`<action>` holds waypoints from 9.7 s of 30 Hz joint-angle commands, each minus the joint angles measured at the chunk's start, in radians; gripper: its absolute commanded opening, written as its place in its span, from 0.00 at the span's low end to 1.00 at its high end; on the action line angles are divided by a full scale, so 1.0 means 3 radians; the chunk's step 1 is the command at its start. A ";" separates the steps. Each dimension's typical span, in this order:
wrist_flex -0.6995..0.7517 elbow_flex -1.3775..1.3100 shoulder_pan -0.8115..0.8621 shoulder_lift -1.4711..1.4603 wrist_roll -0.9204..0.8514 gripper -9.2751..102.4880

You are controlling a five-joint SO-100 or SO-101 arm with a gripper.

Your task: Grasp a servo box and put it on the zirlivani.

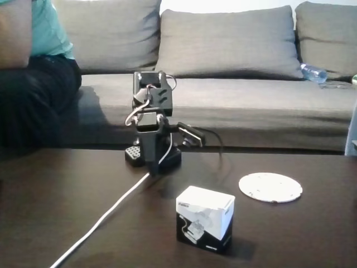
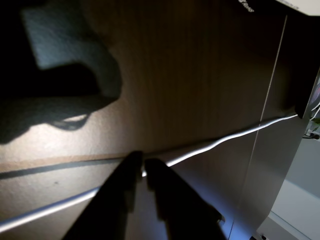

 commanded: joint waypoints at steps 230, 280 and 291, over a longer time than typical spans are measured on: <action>0.1994 -0.6693 -0.2475 -0.6489 -0.2955 0.20; 0.1217 -0.5988 -0.3298 -0.6836 -0.2894 0.20; 0.1222 -0.5988 -0.3298 -0.6842 -0.2904 0.33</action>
